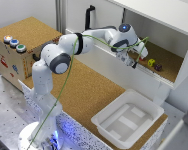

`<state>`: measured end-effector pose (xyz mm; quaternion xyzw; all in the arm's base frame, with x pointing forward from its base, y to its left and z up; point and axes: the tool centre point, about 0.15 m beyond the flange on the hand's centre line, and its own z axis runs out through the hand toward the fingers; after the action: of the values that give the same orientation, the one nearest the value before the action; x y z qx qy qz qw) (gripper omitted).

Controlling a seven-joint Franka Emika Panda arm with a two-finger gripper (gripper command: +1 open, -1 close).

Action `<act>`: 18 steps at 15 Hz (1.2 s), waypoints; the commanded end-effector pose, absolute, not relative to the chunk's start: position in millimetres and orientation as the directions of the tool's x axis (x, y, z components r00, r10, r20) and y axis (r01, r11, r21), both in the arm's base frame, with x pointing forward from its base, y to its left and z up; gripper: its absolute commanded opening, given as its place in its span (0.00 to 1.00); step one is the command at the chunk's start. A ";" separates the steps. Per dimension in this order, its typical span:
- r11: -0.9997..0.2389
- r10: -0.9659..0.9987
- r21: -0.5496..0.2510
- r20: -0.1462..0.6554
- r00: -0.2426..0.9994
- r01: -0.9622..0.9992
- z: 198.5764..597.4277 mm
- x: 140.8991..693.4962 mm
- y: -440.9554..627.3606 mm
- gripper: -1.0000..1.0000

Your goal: Lift the pink block

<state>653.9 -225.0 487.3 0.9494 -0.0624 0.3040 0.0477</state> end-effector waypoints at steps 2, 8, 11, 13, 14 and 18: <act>-0.989 -0.080 0.066 0.515 0.853 -0.133 476.4 690.6 -237.4 1.00; -0.997 -0.056 0.012 0.500 0.864 -0.071 468.3 704.1 -234.5 0.00; -0.998 -0.050 0.006 0.507 0.860 -0.062 468.1 705.0 -231.8 0.00; -0.998 -0.051 0.013 0.516 0.855 -0.067 468.0 707.8 -236.9 0.00; -0.998 -0.051 0.015 0.524 0.850 -0.069 464.3 707.7 -237.9 0.00; -0.996 -0.044 0.039 0.540 0.840 -0.077 460.8 715.3 -247.7 0.00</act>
<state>678.8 -230.9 465.0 0.9532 -0.0529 0.2927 0.0534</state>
